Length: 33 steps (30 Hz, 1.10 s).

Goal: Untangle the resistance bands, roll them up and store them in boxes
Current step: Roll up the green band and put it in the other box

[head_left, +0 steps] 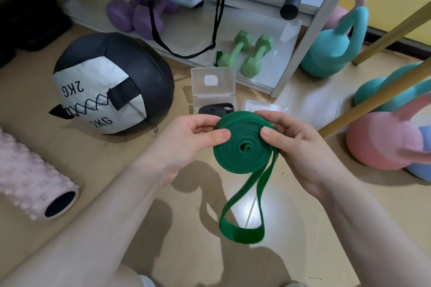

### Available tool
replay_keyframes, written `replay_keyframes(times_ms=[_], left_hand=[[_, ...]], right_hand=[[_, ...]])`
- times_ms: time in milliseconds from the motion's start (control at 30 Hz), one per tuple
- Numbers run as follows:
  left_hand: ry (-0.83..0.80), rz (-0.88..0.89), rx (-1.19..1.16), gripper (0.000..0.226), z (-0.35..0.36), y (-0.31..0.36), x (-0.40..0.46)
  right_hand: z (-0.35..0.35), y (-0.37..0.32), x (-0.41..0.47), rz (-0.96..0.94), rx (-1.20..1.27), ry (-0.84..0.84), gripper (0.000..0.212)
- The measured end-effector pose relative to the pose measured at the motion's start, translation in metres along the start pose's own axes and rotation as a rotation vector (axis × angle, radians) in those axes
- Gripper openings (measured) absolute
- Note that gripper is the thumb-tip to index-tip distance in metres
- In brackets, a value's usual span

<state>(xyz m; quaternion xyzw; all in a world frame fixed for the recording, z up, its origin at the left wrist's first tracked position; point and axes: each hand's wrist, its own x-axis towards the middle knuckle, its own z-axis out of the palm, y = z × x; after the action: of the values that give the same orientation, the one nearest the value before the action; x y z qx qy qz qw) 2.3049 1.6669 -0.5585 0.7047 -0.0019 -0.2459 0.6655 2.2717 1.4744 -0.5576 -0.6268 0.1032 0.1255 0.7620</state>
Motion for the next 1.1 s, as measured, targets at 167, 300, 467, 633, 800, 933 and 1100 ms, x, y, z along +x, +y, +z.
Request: replay_keyframes(times_ms=[167, 300, 467, 633, 800, 933, 1100], left_hand=[[-0.067, 0.017, 0.090, 0.036, -0.004, 0.001, -0.002], [-0.180, 0.002, 0.192, 0.068, -0.004, 0.000, -0.003], [-0.129, 0.086, 0.302, 0.036, 0.008, 0.000, -0.005], [-0.078, 0.124, 0.294, 0.032, 0.011, -0.001, -0.007], [-0.005, 0.126, 0.220, 0.032, -0.005, 0.003, -0.007], [0.035, 0.186, 0.100, 0.029, -0.013, 0.011, -0.008], [0.133, 0.237, -0.017, 0.028, -0.002, 0.009, -0.004]], right_hand=[[-0.003, -0.004, -0.005, -0.019, -0.072, -0.046, 0.037], [0.006, 0.005, -0.004, 0.019, -0.245, -0.111, 0.031], [0.010, 0.007, -0.003, 0.086, -0.203, -0.095, 0.032], [0.002, 0.009, -0.004, 0.100, -0.487, -0.047, 0.040], [-0.003, 0.006, -0.002, 0.078, -0.544, -0.157, 0.043], [-0.001, 0.000, -0.003, -0.031, -0.345, -0.145, 0.041], [0.005, -0.003, -0.003, -0.054, -0.342, -0.053, 0.014]])
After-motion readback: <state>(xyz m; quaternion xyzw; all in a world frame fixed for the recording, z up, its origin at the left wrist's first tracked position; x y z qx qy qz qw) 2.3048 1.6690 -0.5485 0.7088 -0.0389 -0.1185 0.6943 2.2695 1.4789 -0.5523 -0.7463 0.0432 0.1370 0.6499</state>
